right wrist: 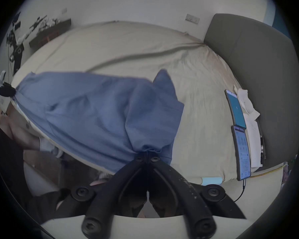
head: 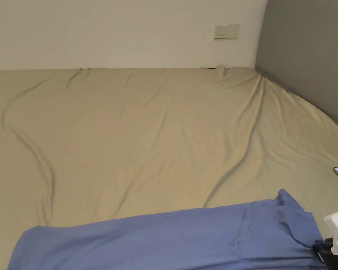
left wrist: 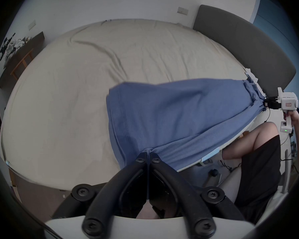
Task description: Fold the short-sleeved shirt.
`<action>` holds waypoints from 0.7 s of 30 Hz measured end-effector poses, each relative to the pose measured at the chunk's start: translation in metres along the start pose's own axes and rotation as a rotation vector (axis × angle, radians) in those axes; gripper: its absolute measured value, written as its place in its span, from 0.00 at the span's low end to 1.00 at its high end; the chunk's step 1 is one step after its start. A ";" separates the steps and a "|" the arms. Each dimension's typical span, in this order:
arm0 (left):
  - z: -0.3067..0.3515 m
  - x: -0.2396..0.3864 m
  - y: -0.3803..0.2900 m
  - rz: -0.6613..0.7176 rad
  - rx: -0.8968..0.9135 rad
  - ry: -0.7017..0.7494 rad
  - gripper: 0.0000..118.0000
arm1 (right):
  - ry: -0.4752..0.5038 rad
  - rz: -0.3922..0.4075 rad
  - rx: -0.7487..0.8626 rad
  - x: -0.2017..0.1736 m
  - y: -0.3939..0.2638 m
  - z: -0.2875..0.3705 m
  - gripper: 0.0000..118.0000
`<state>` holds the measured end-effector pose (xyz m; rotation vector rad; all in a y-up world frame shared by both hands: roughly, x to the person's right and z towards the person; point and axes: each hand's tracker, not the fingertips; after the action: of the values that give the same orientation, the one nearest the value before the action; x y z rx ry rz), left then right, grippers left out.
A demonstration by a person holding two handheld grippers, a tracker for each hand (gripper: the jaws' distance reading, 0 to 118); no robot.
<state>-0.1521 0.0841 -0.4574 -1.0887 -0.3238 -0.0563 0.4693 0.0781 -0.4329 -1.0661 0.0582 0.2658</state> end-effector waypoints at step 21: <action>0.138 -0.006 -0.046 0.214 0.452 -0.132 0.01 | 0.032 -0.189 0.540 -0.068 0.000 0.111 0.02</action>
<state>-0.1993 0.1826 -0.3614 -0.6735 -0.3177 0.2699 0.3950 0.1623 -0.3673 -0.5328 0.0529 0.0532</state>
